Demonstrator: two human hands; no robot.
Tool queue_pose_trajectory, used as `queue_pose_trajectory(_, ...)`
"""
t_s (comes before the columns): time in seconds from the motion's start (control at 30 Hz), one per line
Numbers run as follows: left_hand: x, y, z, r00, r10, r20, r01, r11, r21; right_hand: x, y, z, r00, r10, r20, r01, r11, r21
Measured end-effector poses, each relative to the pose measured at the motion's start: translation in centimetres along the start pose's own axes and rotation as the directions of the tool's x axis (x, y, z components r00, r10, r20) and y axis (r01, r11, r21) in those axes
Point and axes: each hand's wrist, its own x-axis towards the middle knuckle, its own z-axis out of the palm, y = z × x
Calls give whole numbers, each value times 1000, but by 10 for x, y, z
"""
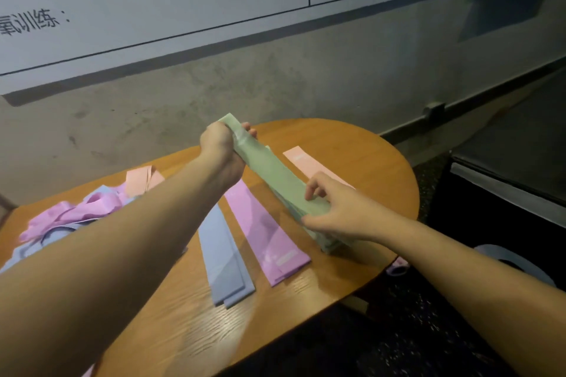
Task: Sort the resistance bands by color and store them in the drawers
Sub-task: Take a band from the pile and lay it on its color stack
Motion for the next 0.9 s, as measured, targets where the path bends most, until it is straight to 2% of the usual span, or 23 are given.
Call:
queue_pose_trajectory(0.1, 21, -10, 3, 999, -6, 39, 0, 989, 145, 5, 9, -8, 998, 46, -38, -47, 999, -13)
queue_pose_trajectory(0.2, 46, -25, 2, 999, 34, 35, -45, 927, 371, 15, 11, -16, 994, 75, -84, -80, 995, -61)
queue_pose_trajectory(0.37, 88, -49, -5, 995, 99, 23, -94, 806, 585, 34, 8, -14, 995, 80, -52, -92, 953, -290)
queue_pose_trajectory(0.47, 106, -64, -9, 983, 167, 78, -175, 716, 675, 42, 13, -6, 997, 67, -45, -80, 886, -456)
queue_pose_trajectory(0.57, 118, -79, -16, 977, 183, 107, -202, 648, 734, 44, 17, 2, 998, 46, -38, -59, 846, -529)
queue_pose_trajectory(0.73, 133, -92, -30, 949, 289, 121, -262, 517, 815, 43, 19, 8, 999, 29, -34, -43, 851, -523)
queue_pose_trajectory(0.9, 124, -91, -31, 958, 249, 145, -262, 541, 800, 42, 18, 7, 998, 65, 1, -56, 864, -500)
